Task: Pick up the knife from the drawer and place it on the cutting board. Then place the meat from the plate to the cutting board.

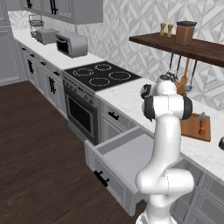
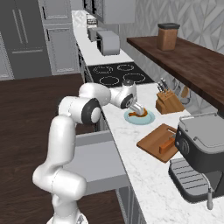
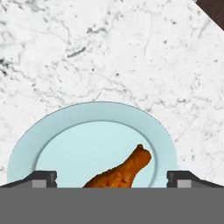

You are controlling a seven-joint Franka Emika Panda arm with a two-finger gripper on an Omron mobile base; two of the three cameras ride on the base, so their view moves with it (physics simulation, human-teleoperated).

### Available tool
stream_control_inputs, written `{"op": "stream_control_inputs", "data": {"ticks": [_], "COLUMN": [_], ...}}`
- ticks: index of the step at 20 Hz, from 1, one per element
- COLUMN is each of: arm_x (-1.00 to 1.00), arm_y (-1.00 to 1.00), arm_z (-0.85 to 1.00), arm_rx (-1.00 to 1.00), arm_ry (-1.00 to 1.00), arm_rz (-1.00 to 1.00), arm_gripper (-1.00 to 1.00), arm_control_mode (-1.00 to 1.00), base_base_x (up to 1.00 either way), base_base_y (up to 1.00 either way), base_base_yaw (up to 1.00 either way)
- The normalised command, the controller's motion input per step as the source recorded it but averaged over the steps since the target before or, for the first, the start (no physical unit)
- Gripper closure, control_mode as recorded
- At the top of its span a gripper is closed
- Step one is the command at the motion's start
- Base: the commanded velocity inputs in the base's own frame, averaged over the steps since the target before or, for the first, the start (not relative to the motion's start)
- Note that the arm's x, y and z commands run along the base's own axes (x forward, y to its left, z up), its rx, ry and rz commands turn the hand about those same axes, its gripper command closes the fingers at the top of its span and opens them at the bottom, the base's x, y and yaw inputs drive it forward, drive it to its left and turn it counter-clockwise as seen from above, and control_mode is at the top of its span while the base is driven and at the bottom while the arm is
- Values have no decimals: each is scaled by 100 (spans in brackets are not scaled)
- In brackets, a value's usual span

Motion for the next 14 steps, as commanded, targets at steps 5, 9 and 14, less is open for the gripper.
{"op": "stream_control_inputs", "data": {"ticks": [5,9,14], "arm_x": [48,27,28], "arm_y": [0,0,0], "arm_z": [-22,-35,-36], "arm_rx": [0,0,0], "arm_ry": [1,6,6], "arm_rz": [0,0,0], "arm_gripper": [-100,-100,-100], "arm_control_mode": [-100,-100,-100], "base_base_x": [0,0,0], "base_base_y": [0,0,0], "base_base_yaw": [0,0,0]}}
